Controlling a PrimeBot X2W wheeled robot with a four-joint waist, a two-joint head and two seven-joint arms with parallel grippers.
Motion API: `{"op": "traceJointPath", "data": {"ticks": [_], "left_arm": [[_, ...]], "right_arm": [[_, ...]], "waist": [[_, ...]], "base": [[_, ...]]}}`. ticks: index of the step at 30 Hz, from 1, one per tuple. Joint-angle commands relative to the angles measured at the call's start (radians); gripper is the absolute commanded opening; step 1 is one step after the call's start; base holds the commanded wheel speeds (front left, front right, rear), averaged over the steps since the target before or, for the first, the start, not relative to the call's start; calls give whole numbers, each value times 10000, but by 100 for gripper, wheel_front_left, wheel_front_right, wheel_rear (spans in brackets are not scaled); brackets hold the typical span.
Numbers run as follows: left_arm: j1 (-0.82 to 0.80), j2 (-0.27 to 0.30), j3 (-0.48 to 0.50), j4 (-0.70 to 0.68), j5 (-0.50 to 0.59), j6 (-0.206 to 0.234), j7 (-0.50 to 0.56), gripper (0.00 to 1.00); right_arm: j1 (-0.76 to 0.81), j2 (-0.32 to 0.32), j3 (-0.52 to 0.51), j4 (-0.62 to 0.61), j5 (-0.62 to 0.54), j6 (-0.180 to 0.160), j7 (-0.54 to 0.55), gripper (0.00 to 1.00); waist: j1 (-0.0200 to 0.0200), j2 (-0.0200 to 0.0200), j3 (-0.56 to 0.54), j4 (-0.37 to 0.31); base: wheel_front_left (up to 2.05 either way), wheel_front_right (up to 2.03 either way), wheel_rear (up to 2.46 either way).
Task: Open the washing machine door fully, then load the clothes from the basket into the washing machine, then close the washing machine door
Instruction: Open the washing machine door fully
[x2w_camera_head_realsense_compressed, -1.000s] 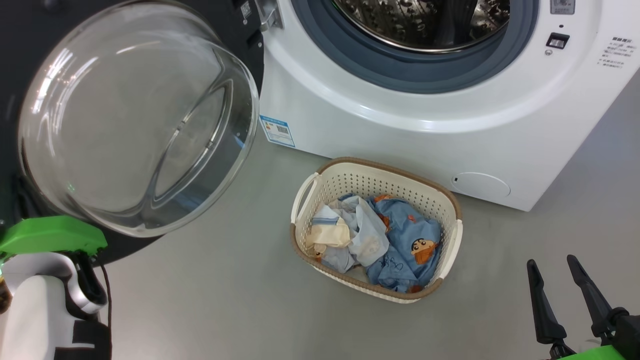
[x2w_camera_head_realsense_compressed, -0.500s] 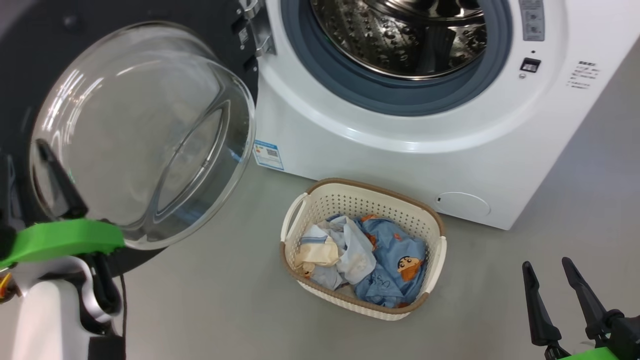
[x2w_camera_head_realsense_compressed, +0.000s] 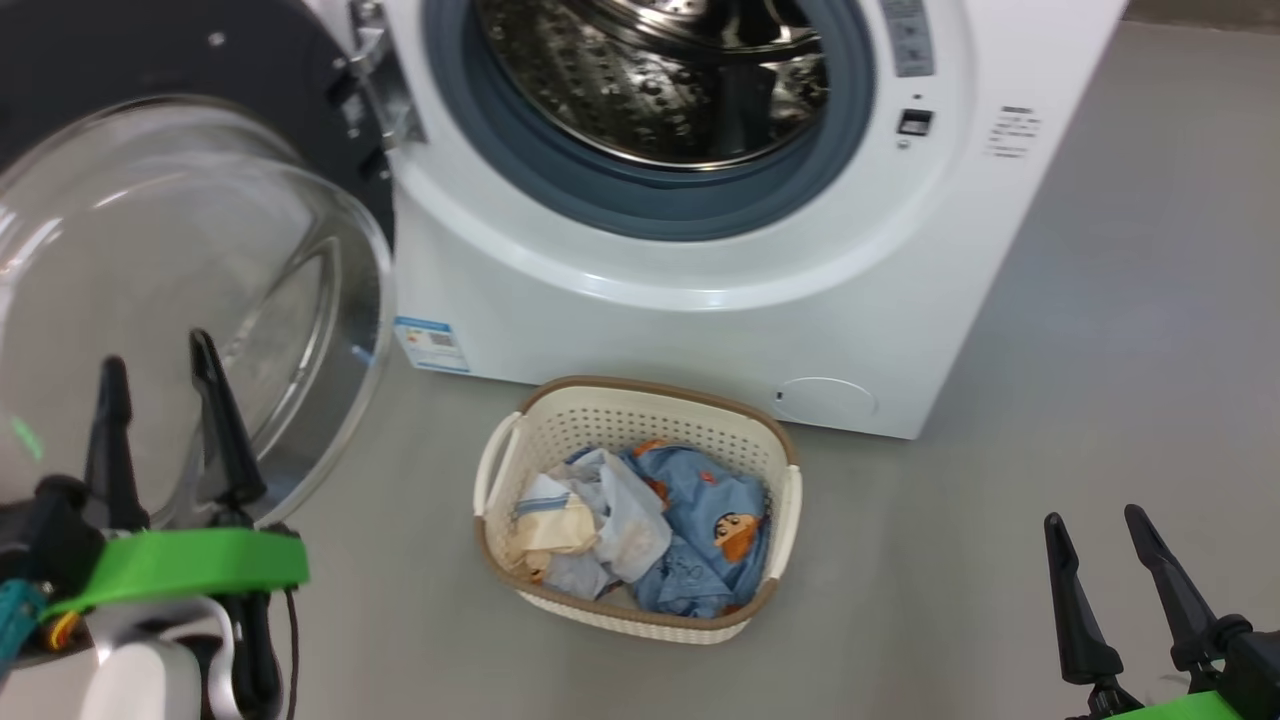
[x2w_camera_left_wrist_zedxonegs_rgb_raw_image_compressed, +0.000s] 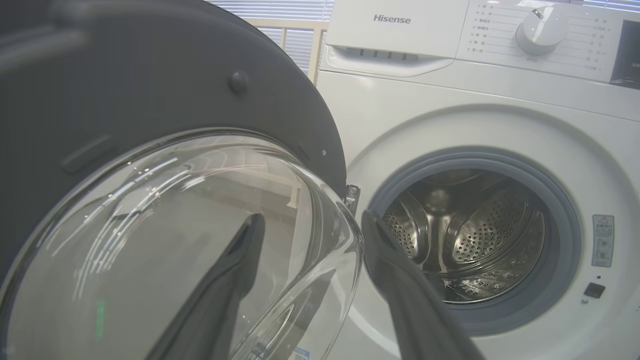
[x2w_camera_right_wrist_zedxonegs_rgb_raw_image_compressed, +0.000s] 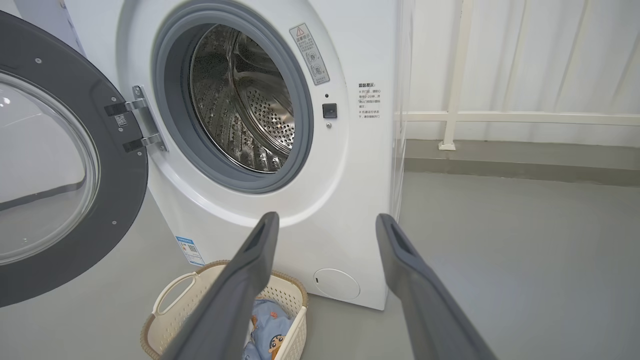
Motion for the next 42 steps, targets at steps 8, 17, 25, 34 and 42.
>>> {"op": "traceJointPath", "data": {"ticks": [8,17,25,34,42], "left_arm": [[1010,504,84,-287,-67,-632,-172,100],[1910,462,224,-489,16,-1059,-336,100],[2621,304,710,-831,589,-1220,-342,100],[3235,143,1100,-1119,1044,-1394,-343,100],[3612,97,1165,-1053,1141,-1474,-344,100]], "right_arm": [[-212,10,298,-481,-36,16,-118,100],[-250,123,432,-633,-54,16,-118,100],[-269,122,581,-631,-36,16,-118,100],[-253,112,623,-692,-22,16,-118,100],[-199,244,591,-680,2,16,-118,100]], "waist": [[0,0,24,-1698],[0,0,135,-2795],[0,0,134,-3368],[0,0,193,-3736],[0,0,198,-3820]], "base": [[0,0,0],[0,0,0],[0,0,0],[0,0,0],[0,0,0]]}}
